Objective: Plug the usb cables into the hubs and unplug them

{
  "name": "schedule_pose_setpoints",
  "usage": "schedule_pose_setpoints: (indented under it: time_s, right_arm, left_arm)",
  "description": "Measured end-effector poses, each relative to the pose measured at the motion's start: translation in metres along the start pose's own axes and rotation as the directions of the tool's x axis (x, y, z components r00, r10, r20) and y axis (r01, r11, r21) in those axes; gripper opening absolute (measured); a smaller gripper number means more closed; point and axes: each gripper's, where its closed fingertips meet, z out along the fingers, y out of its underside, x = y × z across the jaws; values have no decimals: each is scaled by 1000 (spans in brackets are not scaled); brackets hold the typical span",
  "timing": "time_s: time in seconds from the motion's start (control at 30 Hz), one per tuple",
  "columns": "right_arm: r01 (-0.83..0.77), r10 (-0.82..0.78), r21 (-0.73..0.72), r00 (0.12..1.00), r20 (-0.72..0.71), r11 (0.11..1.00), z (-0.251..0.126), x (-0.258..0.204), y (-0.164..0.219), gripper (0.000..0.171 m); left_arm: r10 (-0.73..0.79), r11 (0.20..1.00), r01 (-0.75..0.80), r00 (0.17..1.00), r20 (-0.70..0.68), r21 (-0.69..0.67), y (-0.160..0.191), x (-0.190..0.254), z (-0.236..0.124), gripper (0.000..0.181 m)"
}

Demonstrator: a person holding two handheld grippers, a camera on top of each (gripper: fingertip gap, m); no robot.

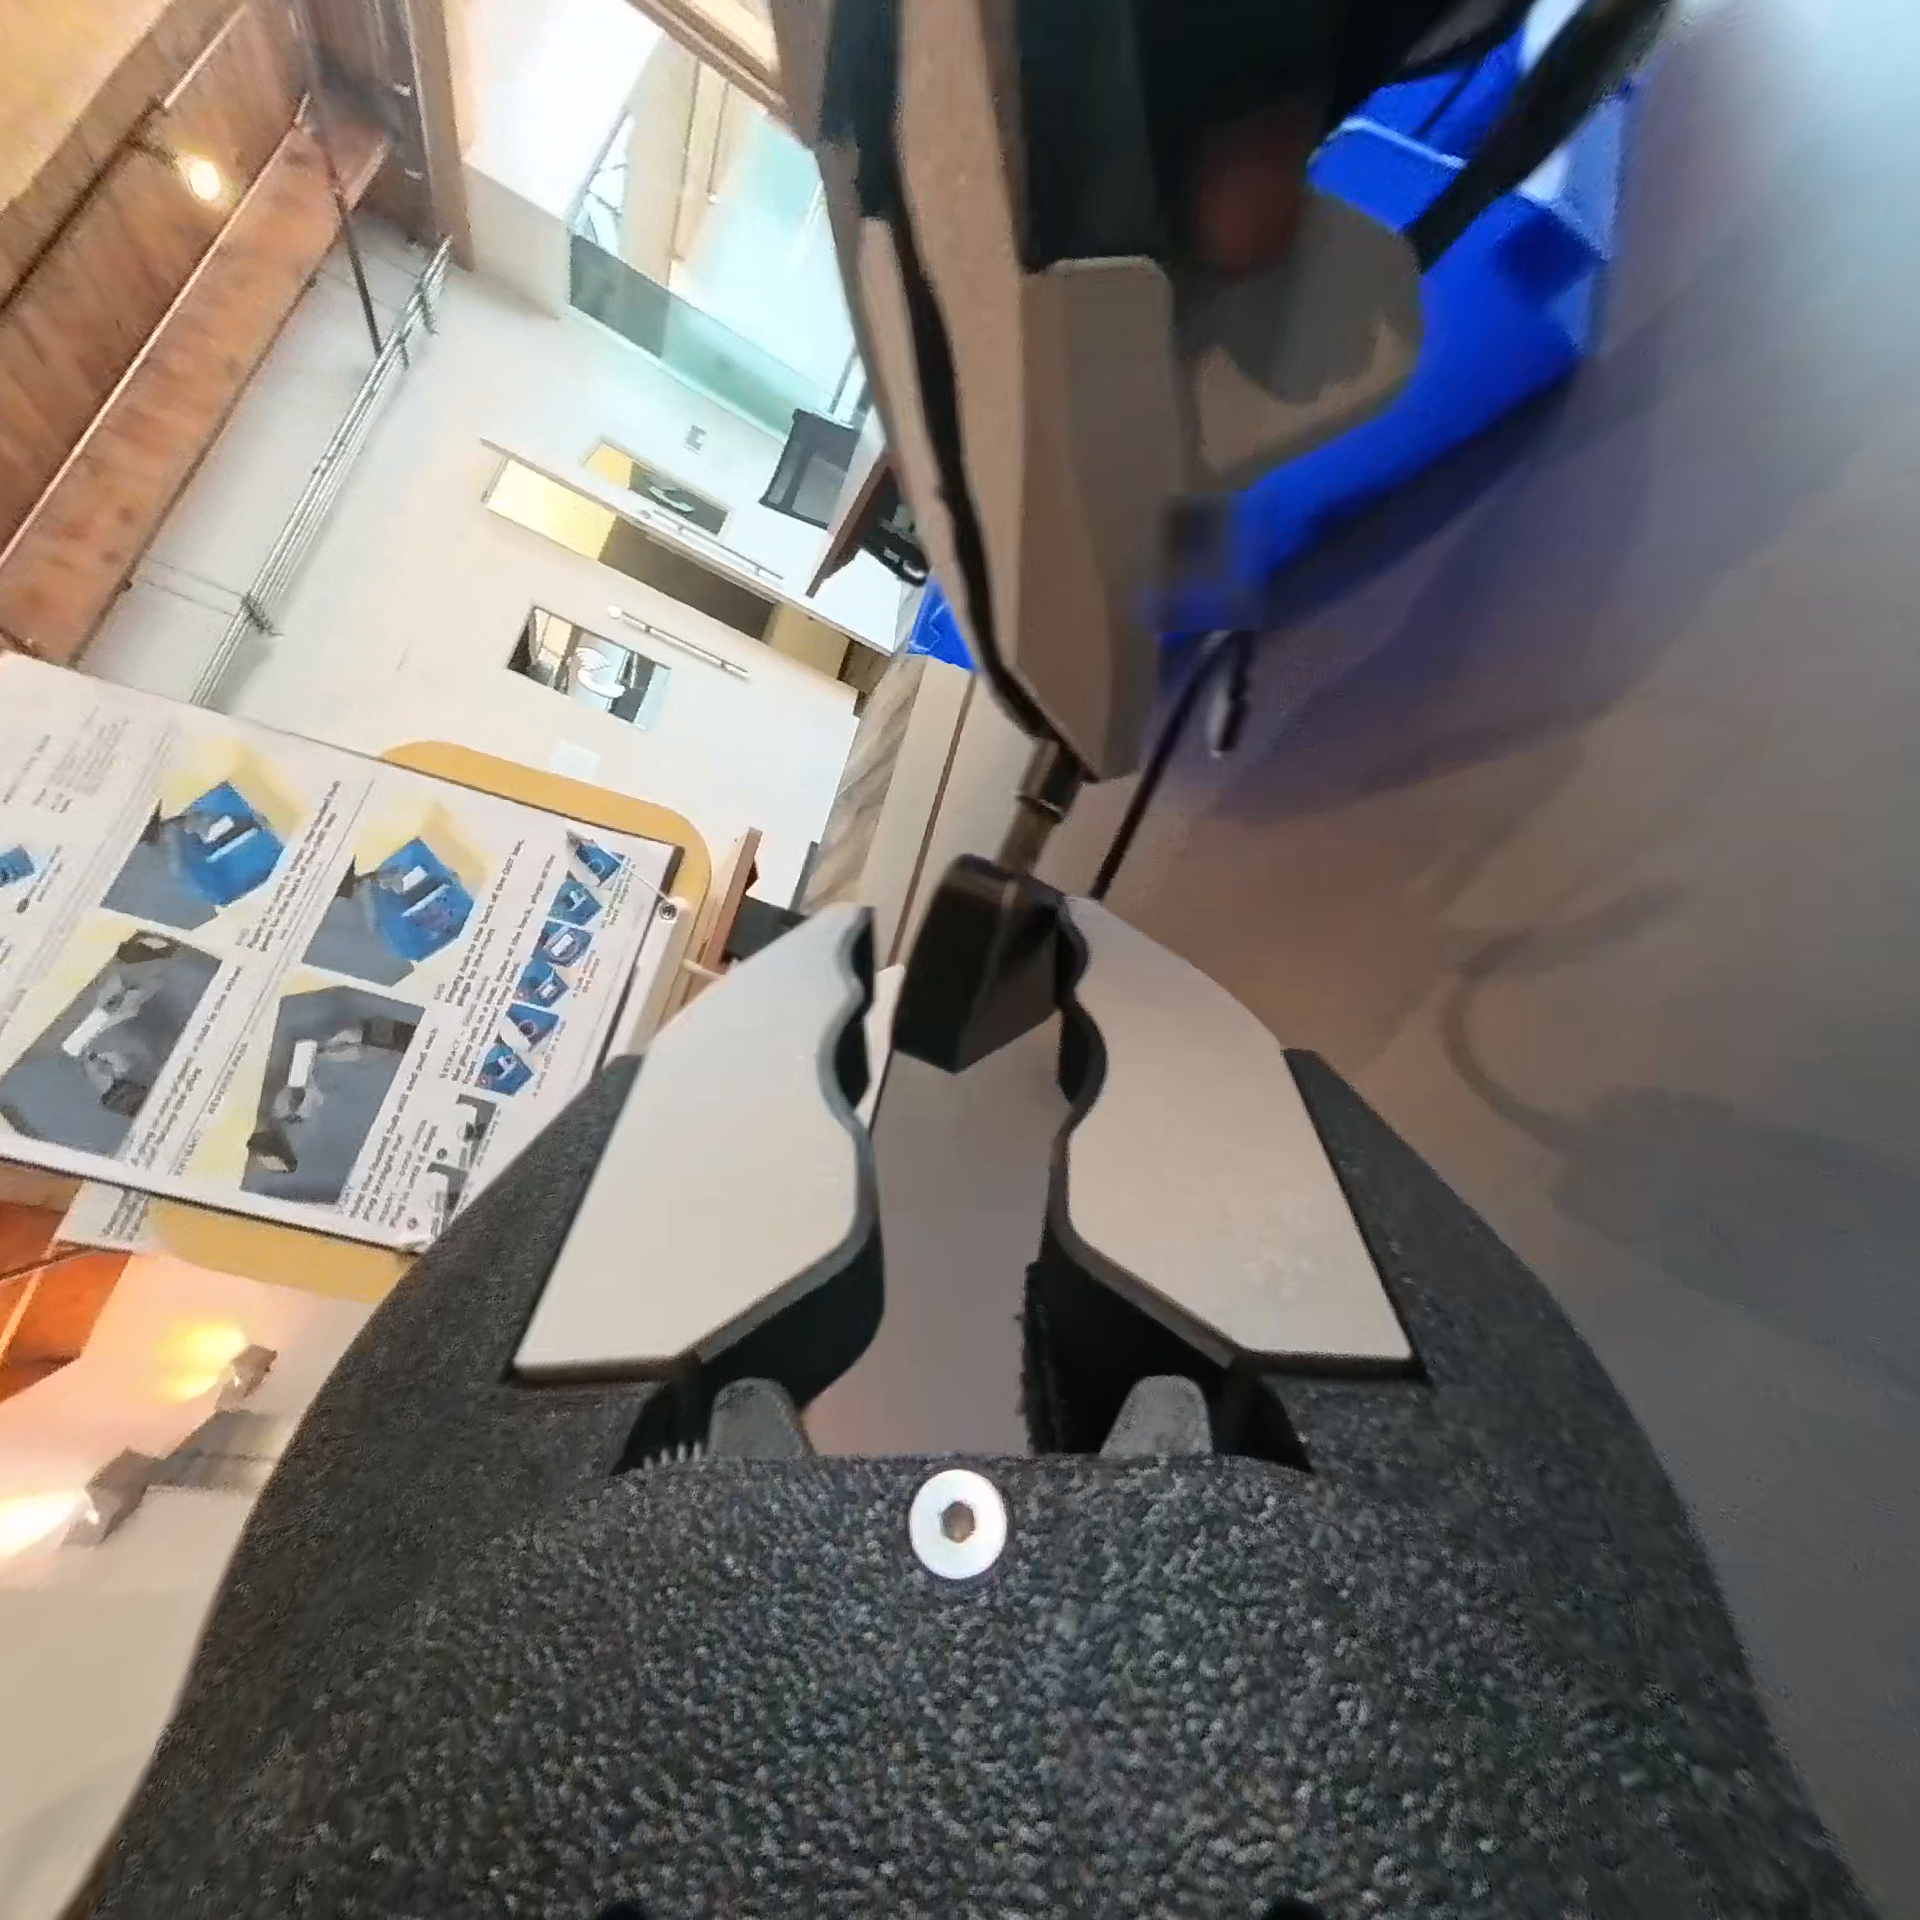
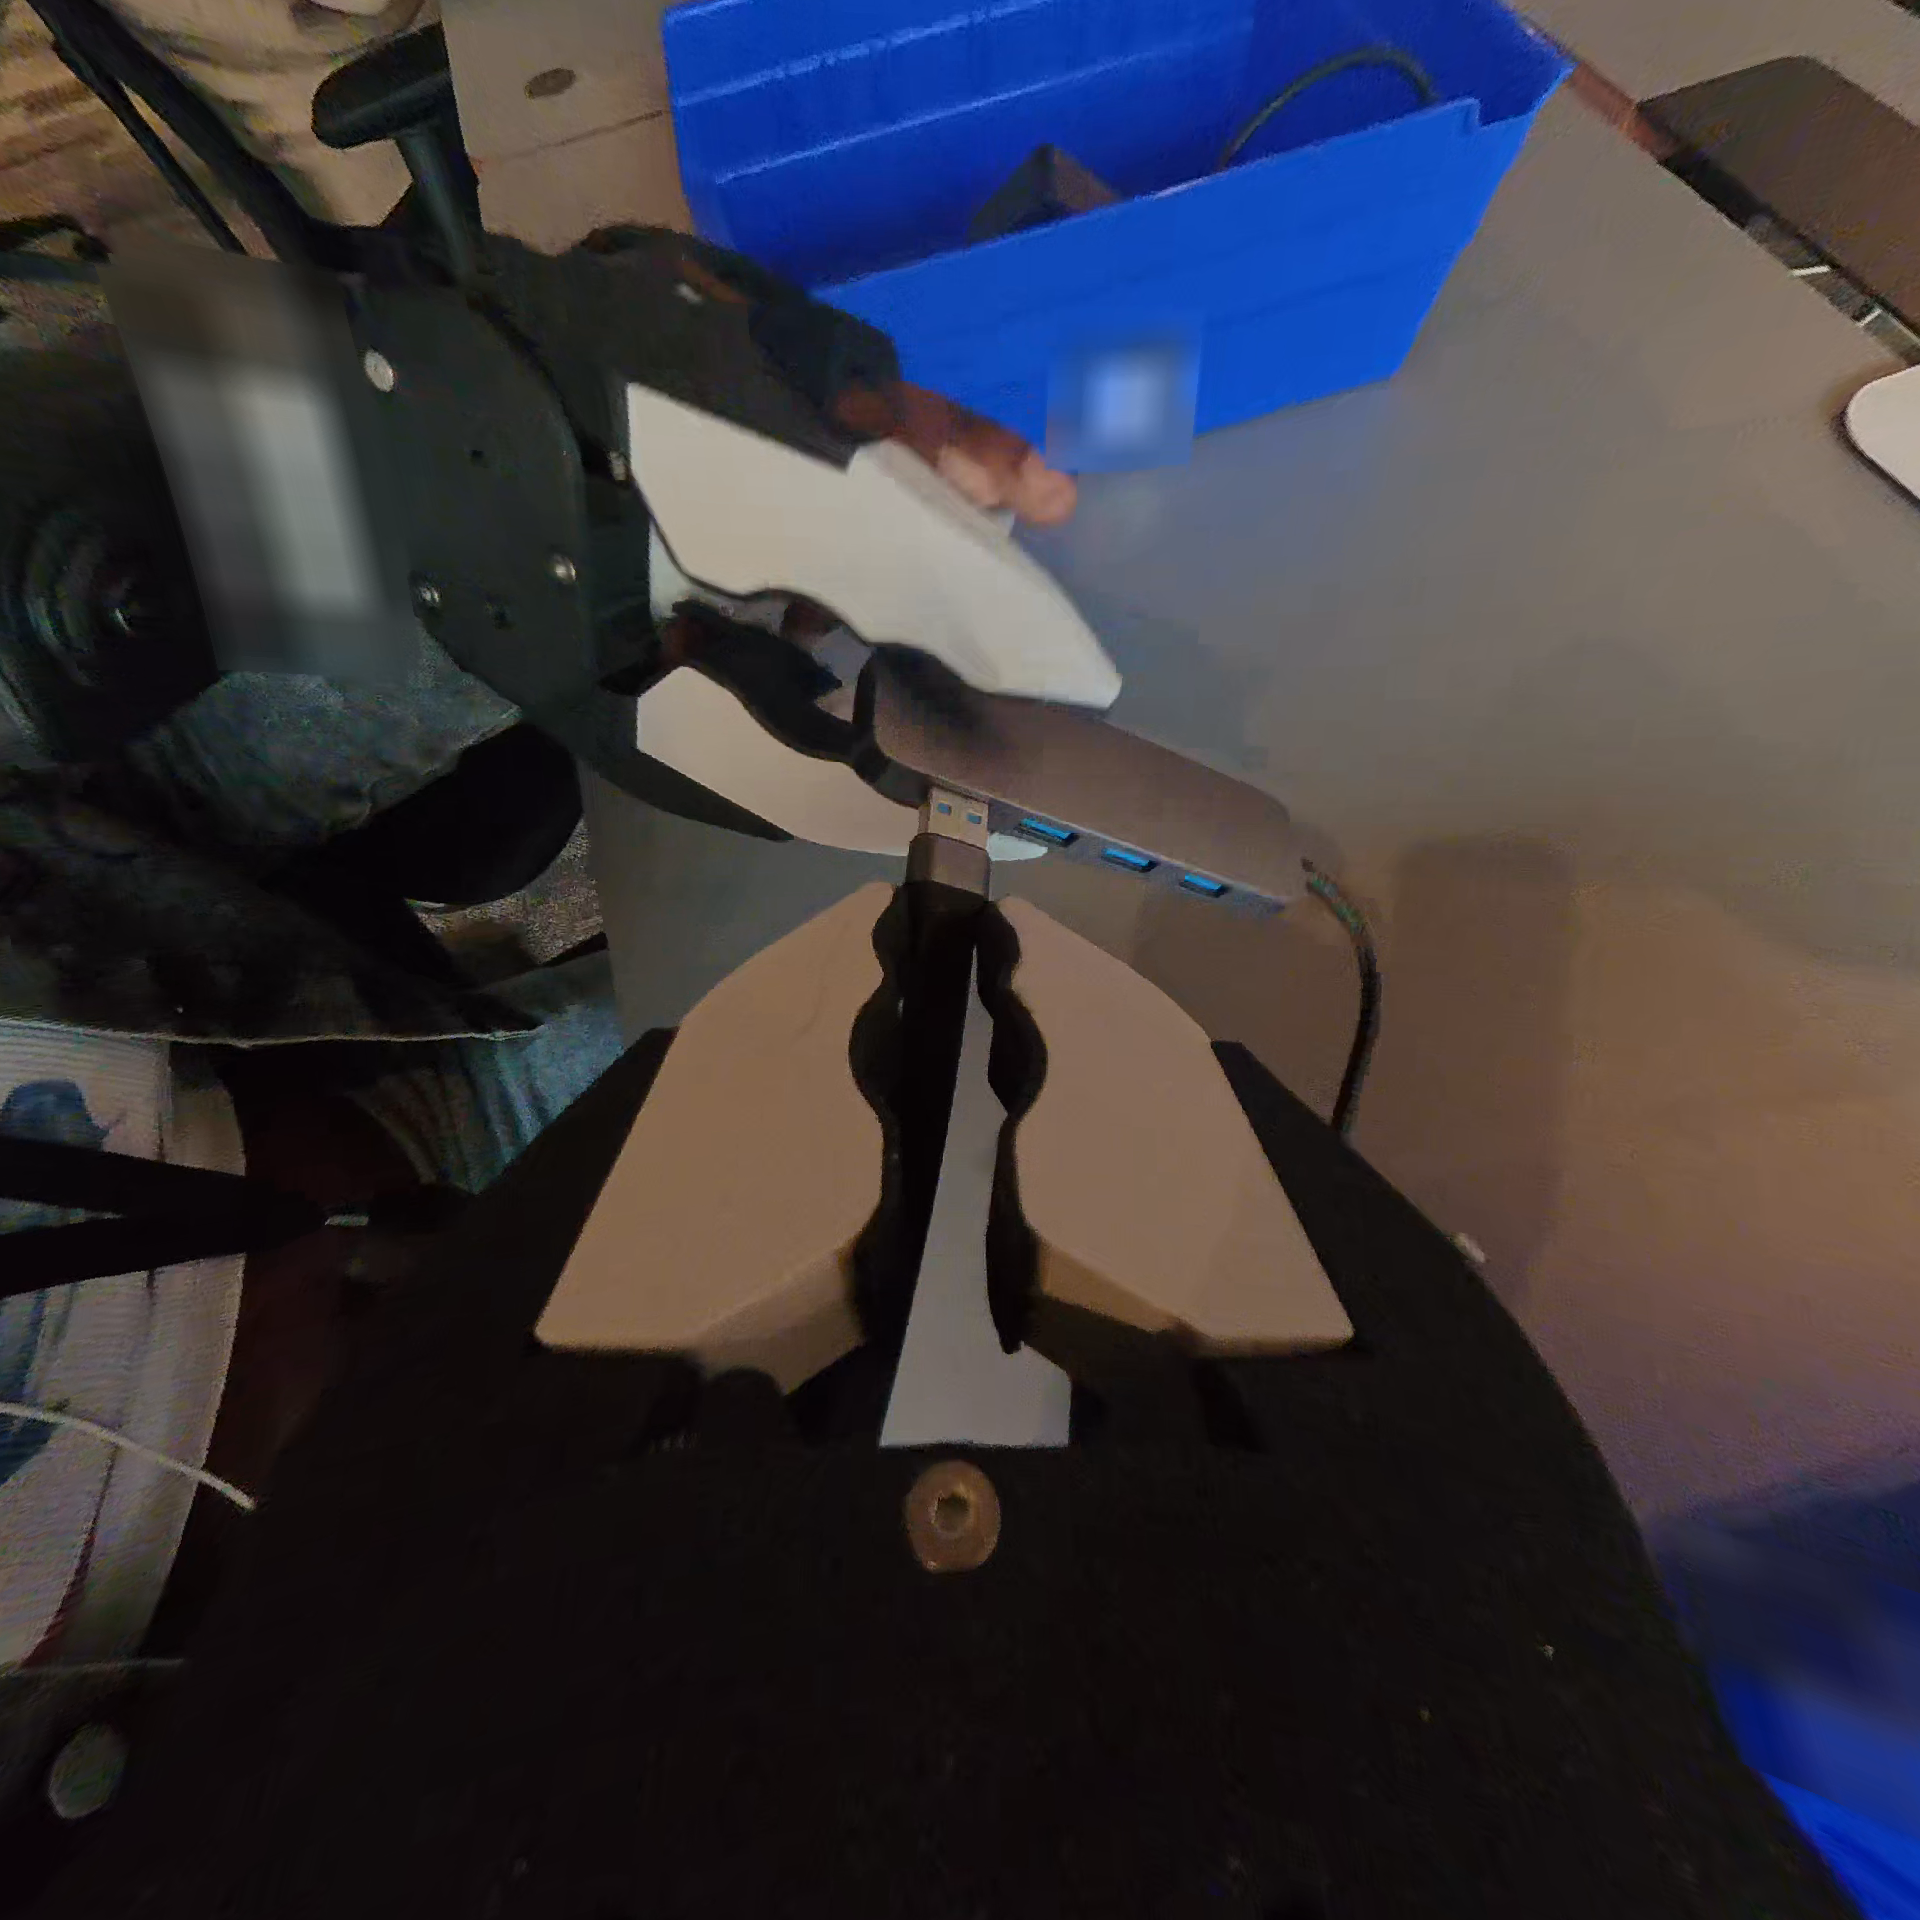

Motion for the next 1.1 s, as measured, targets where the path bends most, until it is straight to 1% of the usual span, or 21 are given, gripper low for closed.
schedule_pose_setpoints:
  time_s: [0.03,0.13,0.17,0.23,0.37,0.43,0.53,0.6,0.67,0.77,0.8,0.87,0.93,1.0,1.1]
  right_arm:
    - [7,-7,-6,1000,-12,1000,0,1,1,12]
    - [43,-47,-48,997,-68,998,0,6,4,12]
    - [51,-55,-55,996,-77,997,1,6,5,12]
    - [78,-85,-82,993,-82,994,1,4,8,12]
    - [130,-135,-157,991,-21,979,2,-3,22,11]
    - [156,-153,-201,988,28,967,4,-10,32,12]
    - [209,-202,-291,978,57,934,12,-17,49,12]
    - [239,-229,-324,971,70,915,21,-20,58,12]
    - [229,-210,-319,973,94,920,31,-24,67,12]
    - [202,-176,-292,978,114,935,42,-30,79,12]
    - [190,-164,-284,980,112,940,45,-31,81,11]
    - [154,-129,-271,986,109,950,50,-30,84,12]
    - [112,-84,-253,990,117,961,52,-30,83,12]
    - [98,-71,-288,992,104,953,51,-30,86,12]
    - [72,-55,-317,997,62,946,50,-30,90,12]
  left_arm:
    - [31,999,-31,1000,1,-8,0,2,0,25]
    - [124,989,-124,992,-10,-76,5,8,0,13]
    - [150,984,-146,988,28,-98,5,5,1,12]
    - [208,972,-203,977,36,-121,4,7,0,12]
    - [281,959,-277,958,63,-63,-5,16,-2,11]
    - [332,943,-331,943,32,-38,-6,32,-5,12]
    - [338,940,-339,941,-28,-25,-3,55,-9,12]
    - [364,929,-366,930,-45,-54,4,67,-11,12]
    - [315,946,-319,947,-60,-58,11,80,-14,11]
    - [167,983,-174,980,-111,-62,18,100,-18,11]
    - [137,987,-147,983,-124,-71,20,106,-19,11]
    - [144,983,-155,983,-110,-103,24,107,-17,10]
    - [93,989,-104,990,-106,-105,22,107,-15,11]
    - [136,982,-151,983,-121,-117,20,109,-14,11]
    - [124,981,-140,985,-121,-137,19,110,-13,11]
